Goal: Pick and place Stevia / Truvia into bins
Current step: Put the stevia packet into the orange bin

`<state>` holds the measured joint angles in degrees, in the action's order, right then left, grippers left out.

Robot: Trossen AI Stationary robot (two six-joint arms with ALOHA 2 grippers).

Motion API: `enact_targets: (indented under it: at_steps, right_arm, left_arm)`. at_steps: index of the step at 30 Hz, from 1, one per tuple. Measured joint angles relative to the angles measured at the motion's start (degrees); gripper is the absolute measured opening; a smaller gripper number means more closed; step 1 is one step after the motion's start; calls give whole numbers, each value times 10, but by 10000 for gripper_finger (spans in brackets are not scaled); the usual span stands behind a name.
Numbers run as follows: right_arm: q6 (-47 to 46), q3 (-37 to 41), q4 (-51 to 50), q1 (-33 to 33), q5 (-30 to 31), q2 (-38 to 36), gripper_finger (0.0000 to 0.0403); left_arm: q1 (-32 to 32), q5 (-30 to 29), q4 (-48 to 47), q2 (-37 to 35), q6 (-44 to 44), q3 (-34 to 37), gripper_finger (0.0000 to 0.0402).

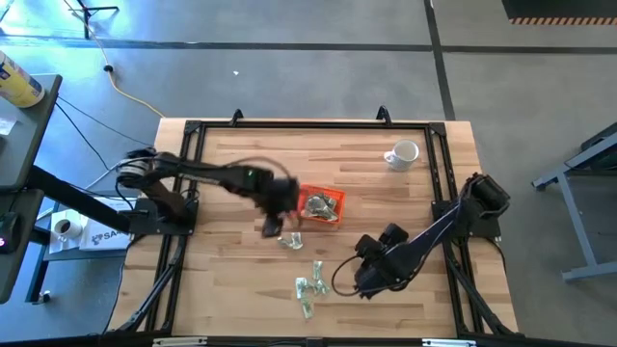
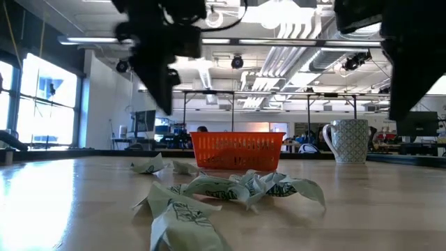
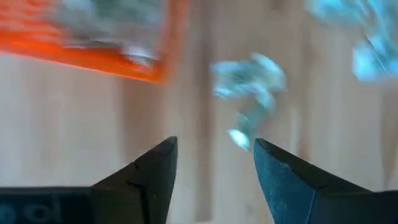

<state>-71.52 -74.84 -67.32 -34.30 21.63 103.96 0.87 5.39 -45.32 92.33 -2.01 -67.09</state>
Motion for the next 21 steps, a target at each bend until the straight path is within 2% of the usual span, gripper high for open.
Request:
enact_targets:
  at_steps: [4,8,12,21]
  right_arm:
    - [38,15,22,27,14,-4,247]
    - [76,23,50,52,2,-4,247]
    - [100,23,68,65,-11,-4,247]
    - [105,23,71,66,-12,-5,247]
  left_arm:
    - [62,-4,50,-9,42,58,235]
    - [102,-53,163,4,48,109,224]
    - [108,-69,225,6,48,121,221]
    - [108,-28,246,64,47,125,220]
